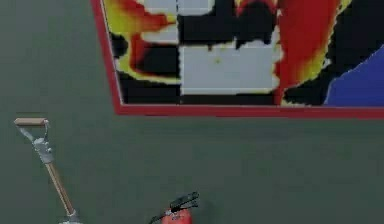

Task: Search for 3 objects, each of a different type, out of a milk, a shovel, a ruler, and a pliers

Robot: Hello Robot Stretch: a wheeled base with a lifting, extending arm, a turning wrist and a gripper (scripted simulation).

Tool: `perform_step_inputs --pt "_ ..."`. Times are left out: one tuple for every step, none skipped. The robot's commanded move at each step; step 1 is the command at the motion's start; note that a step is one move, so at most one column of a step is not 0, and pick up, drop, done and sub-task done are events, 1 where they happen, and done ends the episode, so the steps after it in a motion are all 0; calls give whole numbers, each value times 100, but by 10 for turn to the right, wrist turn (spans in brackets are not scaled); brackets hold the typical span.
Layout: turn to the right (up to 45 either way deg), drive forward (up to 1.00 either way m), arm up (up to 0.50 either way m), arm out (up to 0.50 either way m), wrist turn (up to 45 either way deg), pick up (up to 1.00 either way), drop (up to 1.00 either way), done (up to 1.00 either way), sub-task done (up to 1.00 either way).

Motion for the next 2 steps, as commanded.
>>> perform_step_inputs --pt "450 0 0 0 0 0 0 0 0" --pt "450 0 0 0 0 0 0 0 0"
